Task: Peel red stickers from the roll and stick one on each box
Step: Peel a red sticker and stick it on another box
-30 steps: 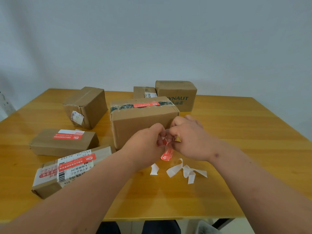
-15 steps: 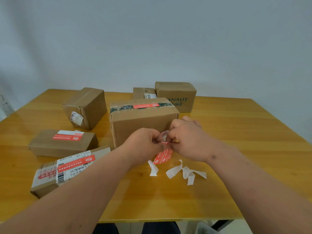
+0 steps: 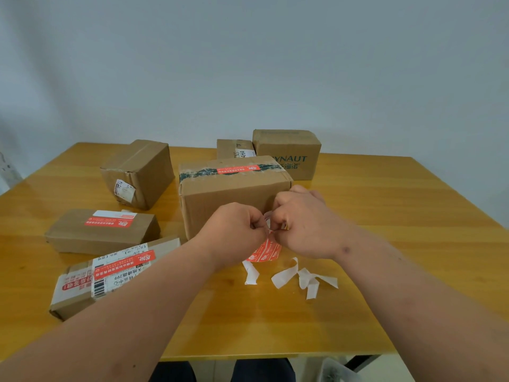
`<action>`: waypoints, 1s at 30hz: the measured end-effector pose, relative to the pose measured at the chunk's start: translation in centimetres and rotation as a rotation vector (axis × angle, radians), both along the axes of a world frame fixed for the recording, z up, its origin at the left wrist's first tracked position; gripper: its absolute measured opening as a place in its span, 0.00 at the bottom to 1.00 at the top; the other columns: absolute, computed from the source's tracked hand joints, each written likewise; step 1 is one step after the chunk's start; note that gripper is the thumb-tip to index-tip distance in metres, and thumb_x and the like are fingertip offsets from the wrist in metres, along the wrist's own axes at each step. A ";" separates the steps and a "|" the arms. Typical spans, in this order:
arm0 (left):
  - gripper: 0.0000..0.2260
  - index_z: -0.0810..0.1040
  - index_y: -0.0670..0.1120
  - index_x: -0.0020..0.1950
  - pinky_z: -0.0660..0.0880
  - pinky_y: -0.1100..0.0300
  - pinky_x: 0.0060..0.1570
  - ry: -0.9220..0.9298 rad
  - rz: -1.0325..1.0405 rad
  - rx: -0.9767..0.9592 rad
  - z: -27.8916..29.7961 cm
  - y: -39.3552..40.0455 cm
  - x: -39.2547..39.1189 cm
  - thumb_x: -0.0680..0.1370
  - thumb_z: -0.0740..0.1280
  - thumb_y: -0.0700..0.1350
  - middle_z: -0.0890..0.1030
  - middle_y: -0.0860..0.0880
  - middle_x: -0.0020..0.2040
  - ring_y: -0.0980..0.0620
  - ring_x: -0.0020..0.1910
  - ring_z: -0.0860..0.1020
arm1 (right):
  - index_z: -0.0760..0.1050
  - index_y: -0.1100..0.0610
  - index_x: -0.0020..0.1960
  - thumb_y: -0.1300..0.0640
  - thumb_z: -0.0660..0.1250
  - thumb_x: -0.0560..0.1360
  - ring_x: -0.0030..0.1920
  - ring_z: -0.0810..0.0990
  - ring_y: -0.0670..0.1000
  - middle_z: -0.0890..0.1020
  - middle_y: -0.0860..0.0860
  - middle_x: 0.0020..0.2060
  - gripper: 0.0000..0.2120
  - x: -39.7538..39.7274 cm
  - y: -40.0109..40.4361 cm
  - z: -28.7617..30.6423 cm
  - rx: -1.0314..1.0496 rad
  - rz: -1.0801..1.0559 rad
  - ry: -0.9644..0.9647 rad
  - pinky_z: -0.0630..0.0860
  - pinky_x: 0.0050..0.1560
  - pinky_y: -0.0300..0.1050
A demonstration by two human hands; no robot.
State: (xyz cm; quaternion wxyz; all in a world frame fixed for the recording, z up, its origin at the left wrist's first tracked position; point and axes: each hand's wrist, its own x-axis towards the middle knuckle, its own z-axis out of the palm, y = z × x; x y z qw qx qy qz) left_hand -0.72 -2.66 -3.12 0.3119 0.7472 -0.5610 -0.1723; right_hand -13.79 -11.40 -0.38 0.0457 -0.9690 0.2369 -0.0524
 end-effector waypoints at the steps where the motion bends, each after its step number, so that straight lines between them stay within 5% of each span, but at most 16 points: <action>1: 0.08 0.82 0.44 0.41 0.71 0.64 0.31 0.000 0.000 -0.001 0.0 -0.1 0.0 0.77 0.67 0.44 0.77 0.53 0.31 0.56 0.31 0.72 | 0.74 0.44 0.37 0.53 0.67 0.73 0.54 0.65 0.49 0.70 0.41 0.43 0.07 0.0 0.0 0.0 0.004 -0.001 -0.002 0.61 0.59 0.49; 6: 0.07 0.83 0.43 0.41 0.68 0.69 0.27 0.075 0.003 0.038 0.3 -0.3 0.2 0.76 0.68 0.44 0.76 0.52 0.29 0.57 0.28 0.71 | 0.75 0.45 0.36 0.55 0.67 0.73 0.53 0.66 0.49 0.71 0.41 0.43 0.08 -0.2 -0.1 -0.1 0.006 -0.002 -0.012 0.62 0.59 0.51; 10: 0.07 0.83 0.42 0.42 0.73 0.59 0.36 0.218 0.022 0.054 0.1 -0.2 0.2 0.76 0.69 0.43 0.82 0.41 0.38 0.53 0.33 0.73 | 0.78 0.47 0.38 0.55 0.68 0.72 0.53 0.67 0.49 0.72 0.41 0.43 0.06 -0.3 -0.2 -0.4 -0.001 0.003 -0.034 0.61 0.61 0.53; 15: 0.08 0.83 0.47 0.44 0.78 0.56 0.44 0.162 -0.010 0.106 0.5 -0.1 0.3 0.78 0.68 0.48 0.84 0.48 0.41 0.48 0.43 0.81 | 0.73 0.42 0.35 0.48 0.68 0.73 0.55 0.69 0.50 0.75 0.46 0.47 0.09 -0.8 -0.2 0.1 0.053 -0.036 -0.024 0.60 0.65 0.55; 17: 0.08 0.83 0.48 0.44 0.79 0.56 0.46 0.165 -0.016 0.109 0.8 -0.1 0.3 0.78 0.68 0.49 0.84 0.51 0.41 0.51 0.45 0.82 | 0.78 0.41 0.45 0.47 0.69 0.72 0.54 0.68 0.49 0.76 0.45 0.48 0.03 -0.6 -0.3 0.1 0.038 -0.050 -0.030 0.61 0.63 0.54; 19: 0.07 0.83 0.49 0.43 0.81 0.56 0.47 0.190 -0.008 0.102 0.9 -0.1 0.2 0.78 0.68 0.50 0.84 0.52 0.41 0.52 0.44 0.82 | 0.77 0.42 0.55 0.45 0.69 0.71 0.52 0.68 0.48 0.77 0.43 0.47 0.13 -0.5 -0.4 0.0 0.038 -0.087 -0.011 0.63 0.61 0.53; 21: 0.07 0.83 0.48 0.43 0.81 0.56 0.48 0.274 0.021 0.083 0.8 -0.1 0.2 0.78 0.69 0.49 0.85 0.52 0.41 0.52 0.44 0.83 | 0.75 0.43 0.46 0.45 0.69 0.71 0.50 0.68 0.48 0.75 0.42 0.42 0.06 -0.4 -0.5 0.0 0.019 -0.066 -0.016 0.63 0.60 0.52; 24: 0.06 0.83 0.47 0.44 0.82 0.55 0.48 0.422 0.059 0.062 0.8 0.1 0.1 0.78 0.69 0.47 0.86 0.49 0.41 0.51 0.44 0.84 | 0.67 0.43 0.33 0.45 0.69 0.72 0.48 0.67 0.48 0.72 0.42 0.38 0.13 -0.4 -0.6 0.2 0.015 -0.078 0.012 0.63 0.58 0.51; 30: 0.05 0.81 0.50 0.47 0.81 0.49 0.49 0.358 0.025 0.040 0.7 0.4 0.0 0.74 0.74 0.49 0.85 0.48 0.41 0.47 0.44 0.83 | 0.67 0.42 0.33 0.47 0.68 0.73 0.52 0.67 0.51 0.74 0.46 0.45 0.14 -0.3 -0.3 0.4 0.019 -0.080 -0.013 0.62 0.58 0.53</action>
